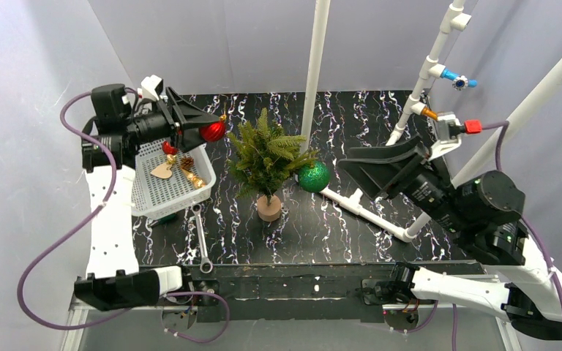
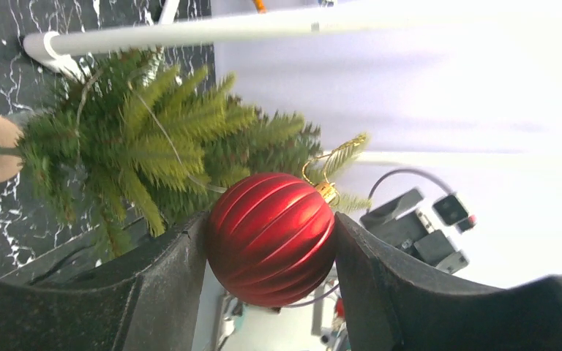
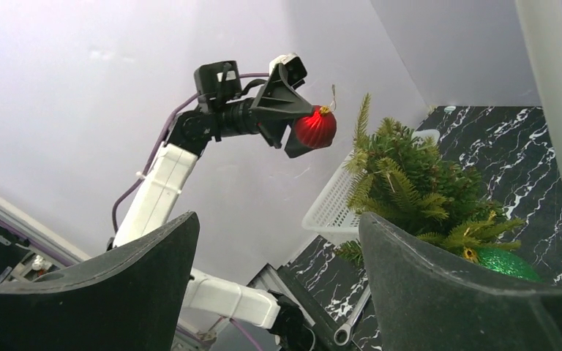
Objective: Decorate the small christmas tree
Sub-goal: Hang the decoration item on the Christmas tree.
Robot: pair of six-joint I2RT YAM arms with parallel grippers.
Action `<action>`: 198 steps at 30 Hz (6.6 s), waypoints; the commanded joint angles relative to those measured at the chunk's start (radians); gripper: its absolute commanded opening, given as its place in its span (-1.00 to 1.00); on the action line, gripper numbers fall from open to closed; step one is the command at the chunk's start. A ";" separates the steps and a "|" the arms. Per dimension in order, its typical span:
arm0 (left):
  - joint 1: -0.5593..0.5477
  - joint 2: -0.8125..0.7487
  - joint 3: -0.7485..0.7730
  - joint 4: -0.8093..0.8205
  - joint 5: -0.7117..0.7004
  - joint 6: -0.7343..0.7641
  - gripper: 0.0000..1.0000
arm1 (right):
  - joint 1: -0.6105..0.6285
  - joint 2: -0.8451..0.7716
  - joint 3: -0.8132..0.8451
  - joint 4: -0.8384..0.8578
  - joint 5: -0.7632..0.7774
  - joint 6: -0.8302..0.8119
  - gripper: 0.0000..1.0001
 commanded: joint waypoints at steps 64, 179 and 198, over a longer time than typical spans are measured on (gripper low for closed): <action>0.039 -0.179 -0.497 0.161 0.361 0.024 -1.00 | 0.001 0.000 -0.016 -0.028 0.011 0.006 0.79; 0.040 -0.135 -0.582 0.310 0.332 -0.071 -1.00 | 0.001 0.025 -0.029 -0.026 -0.009 0.026 0.80; 0.067 -0.149 -0.582 0.290 0.331 -0.081 -1.00 | 0.001 0.018 -0.033 -0.026 -0.012 0.029 0.81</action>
